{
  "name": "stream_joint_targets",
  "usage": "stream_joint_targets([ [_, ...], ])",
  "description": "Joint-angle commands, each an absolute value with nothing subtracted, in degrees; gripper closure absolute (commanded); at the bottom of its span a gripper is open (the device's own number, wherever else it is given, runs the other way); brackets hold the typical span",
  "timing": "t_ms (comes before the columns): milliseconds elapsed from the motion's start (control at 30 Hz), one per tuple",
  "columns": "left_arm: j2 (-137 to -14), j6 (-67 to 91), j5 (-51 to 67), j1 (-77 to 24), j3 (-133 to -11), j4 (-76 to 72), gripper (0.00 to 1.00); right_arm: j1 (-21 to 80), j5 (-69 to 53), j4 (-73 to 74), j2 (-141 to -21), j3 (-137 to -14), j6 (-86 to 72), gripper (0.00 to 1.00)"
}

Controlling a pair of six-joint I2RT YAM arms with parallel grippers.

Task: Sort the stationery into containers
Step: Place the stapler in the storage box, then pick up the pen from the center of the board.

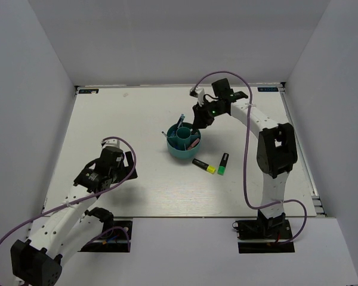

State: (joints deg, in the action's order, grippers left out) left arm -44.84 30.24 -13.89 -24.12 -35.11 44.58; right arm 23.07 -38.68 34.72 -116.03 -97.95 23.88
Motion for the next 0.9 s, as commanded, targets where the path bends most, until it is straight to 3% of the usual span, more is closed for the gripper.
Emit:
stream_joint_targets([
  [0, -43.68, 29.88, -13.89, -23.91, -34.80, 43.86, 0.00, 22.50, -35.53, 33.32, -108.83, -95.38, 20.40, 0.67],
  [33, -43.51, 29.97, -13.71, -23.82, -34.63, 43.77, 0.00, 22.50, -32.72, 31.48, -106.55, -93.62, 18.65, 0.74],
  [67, -43.33, 30.06, -13.71, -23.82, -34.72, 43.77, 0.05, 22.24, -30.96, 31.03, -105.39, -92.82, 17.24, 0.96],
  [133, -42.98, 29.80, -13.27, -23.82, -34.63, 43.51, 0.22, 22.41, -21.84, 29.10, -100.73, -88.88, 14.08, 1.00],
  [167, -42.63, 29.62, -13.10, -23.91, -34.28, 43.16, 0.60, 22.50, -19.36, 29.35, -99.68, -87.20, 13.89, 1.00],
  [200, -42.63, 29.71, -12.92, -23.82, -34.28, 42.98, 0.78, 22.33, -17.94, 29.70, -98.62, -86.14, 13.63, 1.00],
  [267, -42.36, 29.62, -12.83, -23.91, -34.54, 43.33, 0.98, 22.24, -11.01, 31.19, -94.84, -82.63, 13.09, 1.00],
  [300, -42.45, 29.62, -12.66, -23.82, -34.72, 43.59, 0.98, 22.32, -10.20, 32.33, -93.53, -81.66, 13.53, 1.00],
  [367, -42.71, 29.62, -12.48, -23.82, -34.89, 43.51, 0.90, 22.50, -4.59, 36.96, -92.73, -79.46, 13.19, 0.59],
  [400, -42.54, 29.71, -12.31, -23.91, -34.98, 43.68, 0.63, 22.24, -4.22, 38.65, -92.90, -78.32, 13.01, 0.40],
  [433, -42.45, 29.53, -12.30, -23.91, -34.98, 43.68, 0.48, 22.32, -1.00, 39.02, -92.47, -76.31, 9.79, 0.31],
  [500, -42.37, 29.62, -12.30, -23.91, -34.98, 43.59, 0.23, 22.32, 1.91, 41.13, -91.85, -72.71, 4.76, 0.30],
  [700, -41.92, 29.62, -11.95, -23.82, -34.89, 43.59, 0.21, 22.85, 10.36, 44.37, -92.28, -69.43, -13.42, 0.38],
  [867, -41.31, 29.62, -11.78, -23.91, -34.72, 43.59, 0.21, 22.50, 6.51, 45.27, -96.76, -70.14, -20.99, 0.44],
])
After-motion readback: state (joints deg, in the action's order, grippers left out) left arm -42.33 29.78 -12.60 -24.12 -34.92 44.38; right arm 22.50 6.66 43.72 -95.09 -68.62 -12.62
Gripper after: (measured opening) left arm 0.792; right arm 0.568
